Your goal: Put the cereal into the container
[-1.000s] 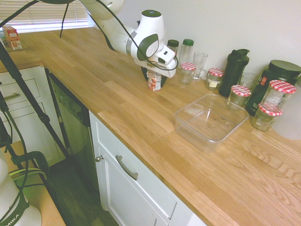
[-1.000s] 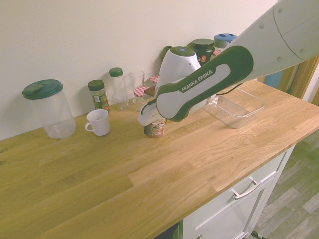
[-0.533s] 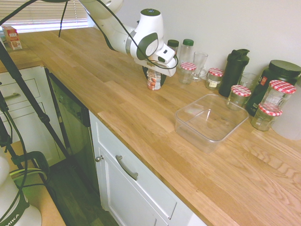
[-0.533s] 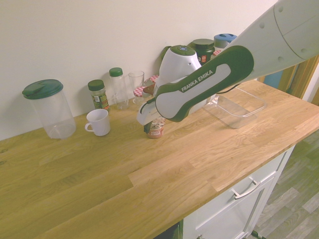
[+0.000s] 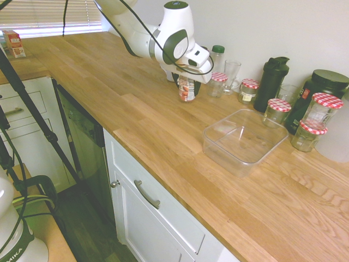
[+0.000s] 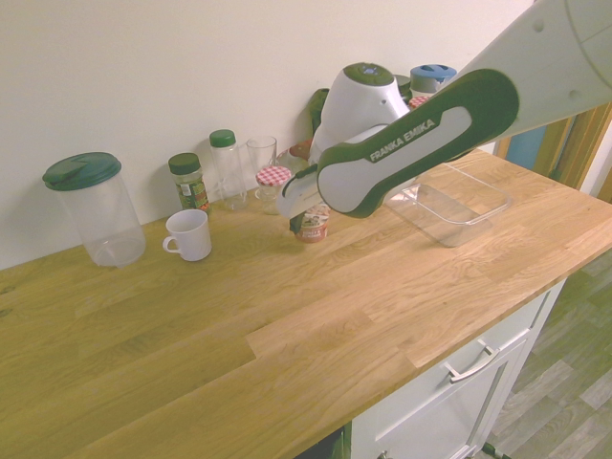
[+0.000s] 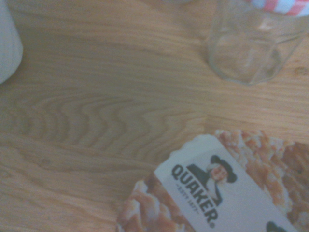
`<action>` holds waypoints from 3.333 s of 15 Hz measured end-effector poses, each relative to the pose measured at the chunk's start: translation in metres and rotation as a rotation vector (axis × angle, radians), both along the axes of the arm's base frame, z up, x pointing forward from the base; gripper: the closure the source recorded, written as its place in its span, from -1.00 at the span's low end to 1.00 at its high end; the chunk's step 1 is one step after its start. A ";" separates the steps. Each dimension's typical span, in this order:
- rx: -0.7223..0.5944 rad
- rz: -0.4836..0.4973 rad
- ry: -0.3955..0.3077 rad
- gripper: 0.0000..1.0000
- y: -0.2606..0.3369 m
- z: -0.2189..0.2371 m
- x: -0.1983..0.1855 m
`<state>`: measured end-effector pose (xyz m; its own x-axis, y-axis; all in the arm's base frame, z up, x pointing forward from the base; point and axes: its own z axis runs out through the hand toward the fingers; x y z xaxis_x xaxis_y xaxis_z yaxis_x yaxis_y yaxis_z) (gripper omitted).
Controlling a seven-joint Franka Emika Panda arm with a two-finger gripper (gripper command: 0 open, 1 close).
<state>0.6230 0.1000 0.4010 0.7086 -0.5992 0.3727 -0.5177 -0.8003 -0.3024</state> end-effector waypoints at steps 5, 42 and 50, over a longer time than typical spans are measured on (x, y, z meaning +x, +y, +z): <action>-0.028 -0.128 -0.096 1.00 -0.070 0.066 -0.036; 0.048 -0.331 0.084 -1.00 -0.288 -0.054 -0.049; 0.026 -0.331 0.180 -1.00 -0.296 -0.028 -0.062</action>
<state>0.5609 -0.1955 0.3728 0.5276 -0.8144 0.2418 -0.7938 -0.5740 -0.2011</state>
